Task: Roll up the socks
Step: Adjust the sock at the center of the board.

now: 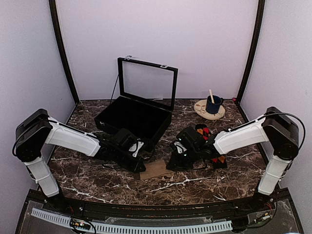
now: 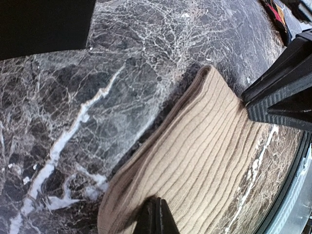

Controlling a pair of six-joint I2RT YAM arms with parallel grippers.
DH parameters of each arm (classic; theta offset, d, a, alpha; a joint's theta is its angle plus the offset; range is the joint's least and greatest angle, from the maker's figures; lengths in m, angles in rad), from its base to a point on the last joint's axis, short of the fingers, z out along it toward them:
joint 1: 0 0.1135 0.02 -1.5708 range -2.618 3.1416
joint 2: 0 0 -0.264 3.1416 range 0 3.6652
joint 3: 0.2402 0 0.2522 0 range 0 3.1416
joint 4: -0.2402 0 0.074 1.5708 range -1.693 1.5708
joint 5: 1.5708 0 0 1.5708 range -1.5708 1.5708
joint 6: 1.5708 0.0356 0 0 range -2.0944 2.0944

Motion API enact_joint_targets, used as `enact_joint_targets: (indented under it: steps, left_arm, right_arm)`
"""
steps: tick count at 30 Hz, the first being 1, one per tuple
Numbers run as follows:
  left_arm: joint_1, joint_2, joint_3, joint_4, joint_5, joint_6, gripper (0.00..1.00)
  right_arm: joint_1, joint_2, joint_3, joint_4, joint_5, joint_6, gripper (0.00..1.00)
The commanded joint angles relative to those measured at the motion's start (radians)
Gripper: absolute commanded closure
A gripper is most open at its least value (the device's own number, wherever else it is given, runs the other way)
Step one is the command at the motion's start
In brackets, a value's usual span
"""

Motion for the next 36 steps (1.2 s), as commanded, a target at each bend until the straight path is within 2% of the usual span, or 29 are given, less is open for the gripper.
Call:
enact_joint_targets:
  steps: [1, 6, 13, 23, 27, 36]
  left_arm:
    - [0.002, -0.036, -0.027, -0.023, 0.010, -0.008, 1.00]
    - [0.001, -0.046, -0.030, -0.021, 0.022, -0.019, 1.00]
    - [0.002, -0.062, -0.026, -0.032, 0.032, -0.036, 1.00]
    - [0.002, -0.076, -0.016, -0.075, 0.061, -0.028, 1.00]
    - [0.001, -0.077, -0.012, -0.099, 0.056, -0.024, 1.00]
    - [0.001, -0.071, -0.026, -0.112, 0.036, -0.035, 1.00]
  right_arm:
    - [0.012, -0.052, 0.032, -0.007, 0.031, 0.023, 0.85]
    - [0.029, -0.047, 0.045, 0.076, 0.001, 0.083, 0.85]
    - [0.066, 0.038, 0.039, 0.285, -0.067, 0.200, 0.85]
    - [0.080, 0.232, -0.065, 0.785, -0.162, 0.371, 0.85]
    - [0.079, 0.271, -0.085, 0.820, -0.136, 0.380, 0.85]
    - [0.042, 0.252, -0.166, 0.828, -0.045, 0.356, 0.85]
